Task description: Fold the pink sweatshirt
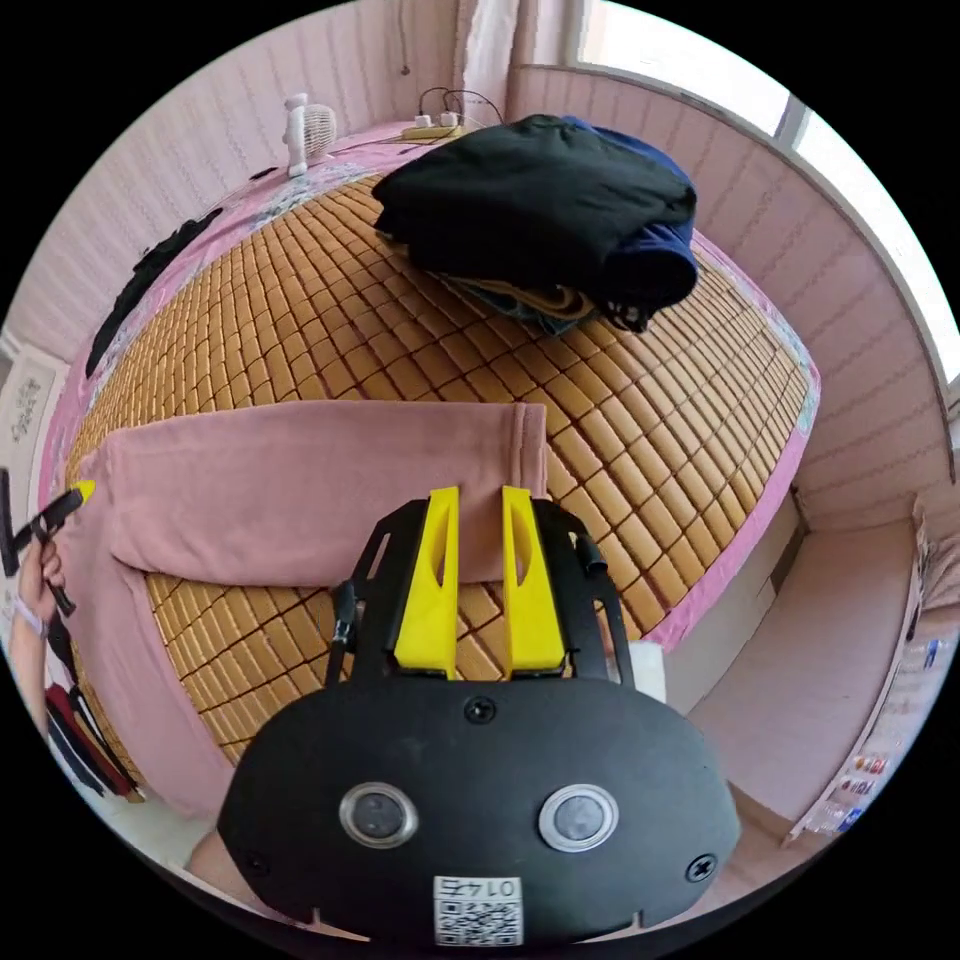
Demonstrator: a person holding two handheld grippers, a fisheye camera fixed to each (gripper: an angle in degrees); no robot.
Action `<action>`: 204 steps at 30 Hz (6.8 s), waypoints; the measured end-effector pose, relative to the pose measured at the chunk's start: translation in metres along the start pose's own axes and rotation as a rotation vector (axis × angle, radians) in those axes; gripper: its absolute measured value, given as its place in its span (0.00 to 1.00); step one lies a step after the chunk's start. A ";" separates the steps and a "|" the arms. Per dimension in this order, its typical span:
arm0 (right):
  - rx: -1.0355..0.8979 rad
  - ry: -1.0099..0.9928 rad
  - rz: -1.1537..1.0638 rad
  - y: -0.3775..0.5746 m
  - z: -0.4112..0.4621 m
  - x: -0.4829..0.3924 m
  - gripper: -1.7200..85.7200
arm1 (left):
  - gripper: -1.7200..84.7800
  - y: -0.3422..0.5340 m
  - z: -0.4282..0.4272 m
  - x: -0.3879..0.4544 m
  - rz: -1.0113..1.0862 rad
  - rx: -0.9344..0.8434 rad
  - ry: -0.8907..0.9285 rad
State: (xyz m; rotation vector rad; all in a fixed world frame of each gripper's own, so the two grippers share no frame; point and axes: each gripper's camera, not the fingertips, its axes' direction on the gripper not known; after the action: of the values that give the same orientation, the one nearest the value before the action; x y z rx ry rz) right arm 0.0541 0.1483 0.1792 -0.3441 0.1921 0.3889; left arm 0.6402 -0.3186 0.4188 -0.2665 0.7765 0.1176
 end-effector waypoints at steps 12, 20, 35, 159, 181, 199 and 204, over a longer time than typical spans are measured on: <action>0.043 0.025 -0.170 -0.030 0.081 -0.014 0.04 | 0.01 -0.028 0.039 0.003 0.008 -0.051 -0.092; -0.086 0.061 -0.076 -0.059 0.143 -0.010 0.03 | 0.01 -0.026 0.014 0.014 0.142 -0.015 -0.054; -0.002 -0.106 -0.551 0.024 0.159 -0.275 0.02 | 0.01 0.361 -0.239 -0.108 -0.427 0.056 -0.223; -0.092 -0.719 -1.562 0.339 0.422 -0.824 0.06 | 0.09 0.754 -0.665 -0.192 -1.159 0.311 -0.333; -0.053 -0.617 -1.357 0.311 0.341 -0.662 0.10 | 0.01 0.704 -0.595 -0.166 -1.192 0.395 -0.272; -0.342 -0.190 -0.976 0.316 0.310 -0.320 0.02 | 0.01 0.455 -0.442 -0.018 -0.431 -0.077 -0.174; -0.319 -0.221 -0.961 0.316 0.289 -0.312 0.02 | 0.01 0.449 -0.435 -0.003 -0.341 -0.128 -0.214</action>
State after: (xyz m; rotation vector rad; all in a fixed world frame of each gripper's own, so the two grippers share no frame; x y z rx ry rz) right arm -0.3225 0.4227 0.4322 -0.6557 -0.2608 -0.5003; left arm 0.2539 -0.0094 0.0374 -0.4960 0.5027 -0.1254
